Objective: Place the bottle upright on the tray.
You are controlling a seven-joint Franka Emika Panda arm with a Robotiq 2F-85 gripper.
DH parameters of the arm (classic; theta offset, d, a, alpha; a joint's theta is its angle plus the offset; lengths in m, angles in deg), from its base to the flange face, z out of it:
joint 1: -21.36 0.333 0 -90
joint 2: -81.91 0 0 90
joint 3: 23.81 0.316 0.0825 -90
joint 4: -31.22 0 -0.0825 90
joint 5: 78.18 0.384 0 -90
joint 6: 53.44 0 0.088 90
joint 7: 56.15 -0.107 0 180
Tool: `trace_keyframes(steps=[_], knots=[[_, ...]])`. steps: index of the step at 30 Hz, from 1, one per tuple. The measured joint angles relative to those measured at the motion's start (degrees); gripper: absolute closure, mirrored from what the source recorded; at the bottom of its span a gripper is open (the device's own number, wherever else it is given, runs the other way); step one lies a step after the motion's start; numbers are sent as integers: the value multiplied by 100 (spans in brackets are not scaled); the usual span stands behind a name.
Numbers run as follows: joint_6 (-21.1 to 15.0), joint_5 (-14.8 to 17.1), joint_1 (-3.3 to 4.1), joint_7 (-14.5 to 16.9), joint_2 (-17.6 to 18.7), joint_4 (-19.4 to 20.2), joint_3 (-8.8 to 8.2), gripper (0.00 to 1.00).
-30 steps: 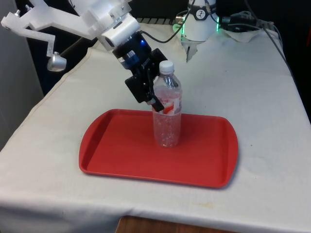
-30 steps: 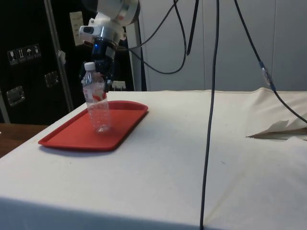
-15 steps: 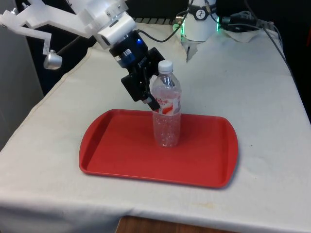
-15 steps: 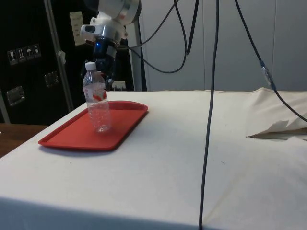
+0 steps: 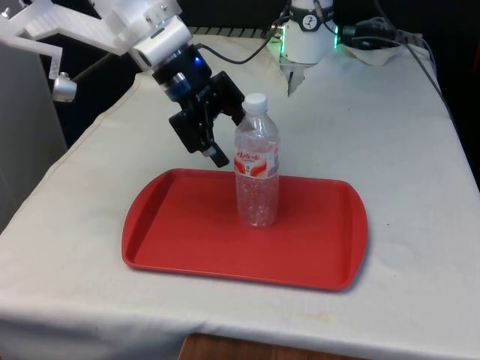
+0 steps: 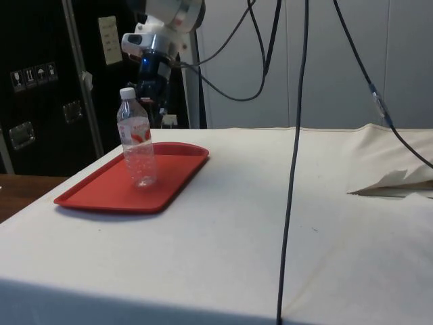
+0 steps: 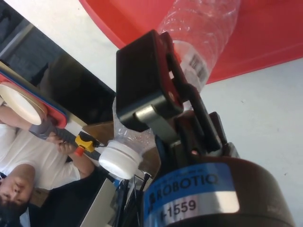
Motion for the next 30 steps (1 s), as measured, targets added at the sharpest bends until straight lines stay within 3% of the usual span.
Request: trace_keyframes(steps=[12,30], knots=[[80,23,-109,126,6,6,-92,0],[189,120,-155,223,6,0,-309,0]])
